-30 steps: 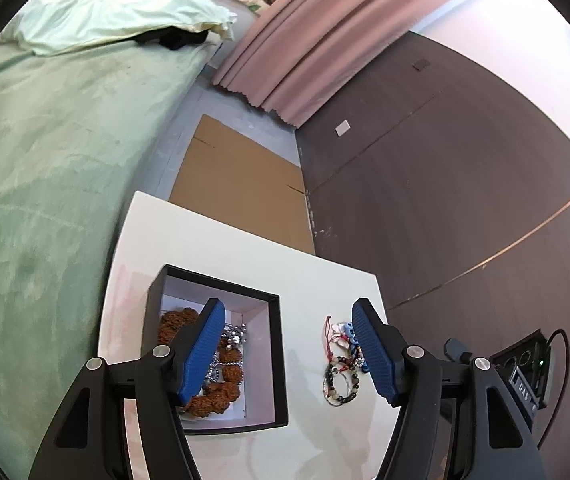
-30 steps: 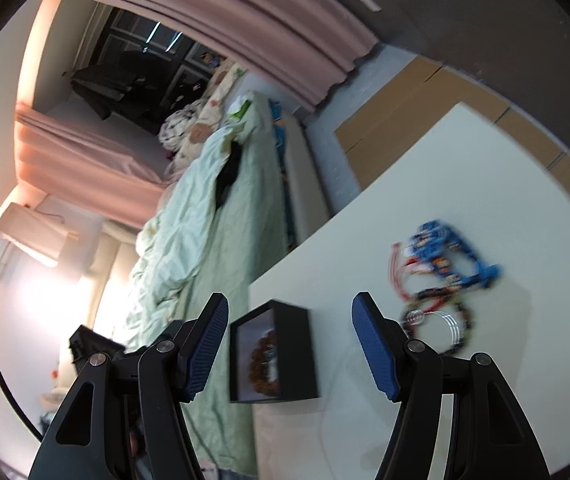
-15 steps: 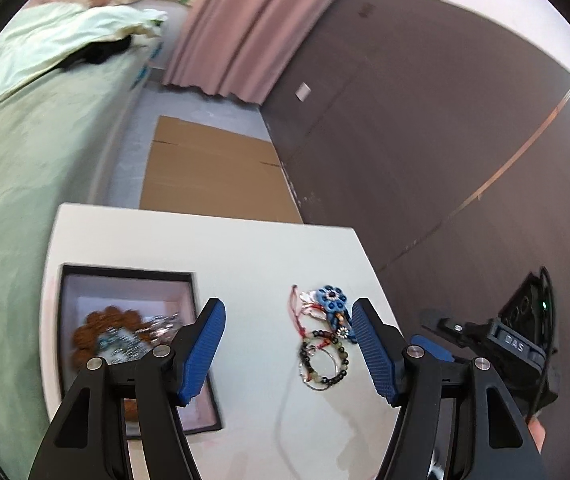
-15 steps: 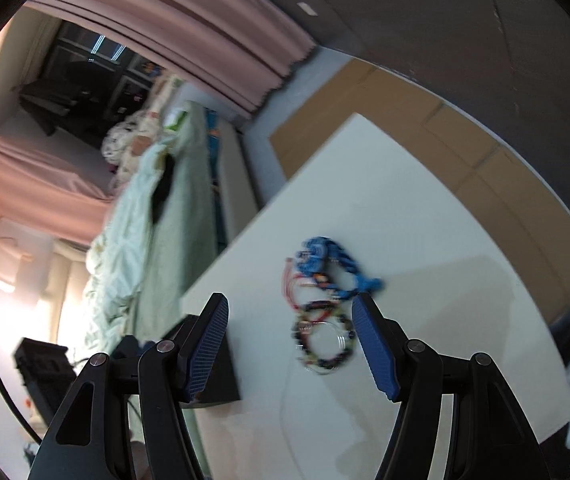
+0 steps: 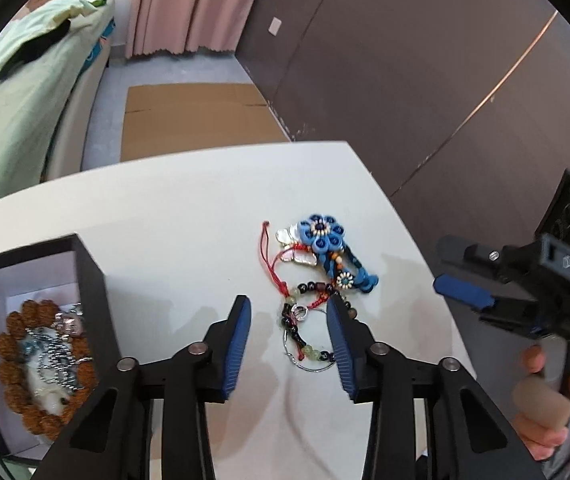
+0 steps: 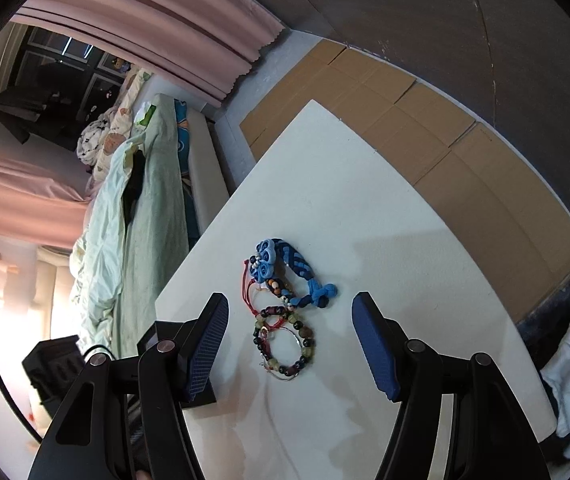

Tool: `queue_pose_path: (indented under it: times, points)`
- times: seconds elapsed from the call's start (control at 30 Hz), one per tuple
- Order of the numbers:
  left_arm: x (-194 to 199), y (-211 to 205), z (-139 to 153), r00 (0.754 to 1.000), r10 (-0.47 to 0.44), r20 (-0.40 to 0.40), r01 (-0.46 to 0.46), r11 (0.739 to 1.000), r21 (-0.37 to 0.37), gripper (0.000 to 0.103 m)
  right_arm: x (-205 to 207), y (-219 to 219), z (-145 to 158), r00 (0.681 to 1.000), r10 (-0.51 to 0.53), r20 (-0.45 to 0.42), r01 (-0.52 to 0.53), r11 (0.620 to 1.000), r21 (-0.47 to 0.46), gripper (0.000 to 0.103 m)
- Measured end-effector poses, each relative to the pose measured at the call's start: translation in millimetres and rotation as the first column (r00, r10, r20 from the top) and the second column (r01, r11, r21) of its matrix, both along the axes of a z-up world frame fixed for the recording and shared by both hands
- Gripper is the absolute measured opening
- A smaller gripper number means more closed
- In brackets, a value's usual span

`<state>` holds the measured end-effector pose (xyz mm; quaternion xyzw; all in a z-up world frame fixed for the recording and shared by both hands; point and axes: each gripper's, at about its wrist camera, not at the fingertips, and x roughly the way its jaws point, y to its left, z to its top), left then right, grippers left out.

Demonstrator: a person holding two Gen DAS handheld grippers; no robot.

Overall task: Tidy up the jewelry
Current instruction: 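Grasp the dark bead bracelet from the pile with the left tool, then lift the dark bead bracelet with the left tool while the right tool grasps the blue flower strand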

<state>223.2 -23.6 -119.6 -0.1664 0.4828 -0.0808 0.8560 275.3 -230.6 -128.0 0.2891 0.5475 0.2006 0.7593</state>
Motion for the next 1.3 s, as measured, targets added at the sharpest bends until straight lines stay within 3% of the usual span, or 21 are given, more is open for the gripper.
queue_pose_path:
  times: [0.2,0.4,0.57,0.6,0.67,1.0,1.3]
  points:
    - [11.1,-17.9,-19.4,0.999,-0.025,-0.04,0.028,0.997,0.068,0.025,5.0,-0.9,2.1,1.0,-0.009,0.002,0.009,1.0,0.004,0.065]
    - [13.0,-28.1,-30.8,0.998,-0.029,-0.058,0.036,0.992,0.121,0.022,8.1,-3.1,0.9,1.0,-0.013,-0.005,0.013,1.0,0.012,0.065]
    - [7.9,-41.2,-34.6,0.998,-0.04,-0.053,0.052,0.968,0.246,0.017,8.7,0.2,2.2,1.0,-0.002,-0.004,0.002,1.0,0.009,0.065]
    - [7.2,-42.3,-35.1,0.998,-0.039,-0.059,0.053,0.964,0.26,0.009,8.9,0.3,2.1,1.0,0.001,-0.004,-0.001,1.0,0.009,0.065]
    - [4.9,-43.0,-35.6,0.998,-0.041,-0.05,0.053,0.957,0.286,0.008,8.9,0.1,2.1,1.0,0.003,-0.005,-0.003,1.0,0.008,0.065]
    - [-3.1,-21.2,-13.0,1.0,-0.03,0.01,0.028,0.99,0.138,0.008,7.9,6.0,1.2,1.0,0.019,0.005,-0.019,1.0,-0.022,0.065]
    - [-9.8,1.4,19.4,0.996,0.023,0.084,-0.026,0.999,0.043,0.008,10.8,32.1,-1.5,0.994,0.096,0.046,-0.09,0.989,-0.116,0.065]
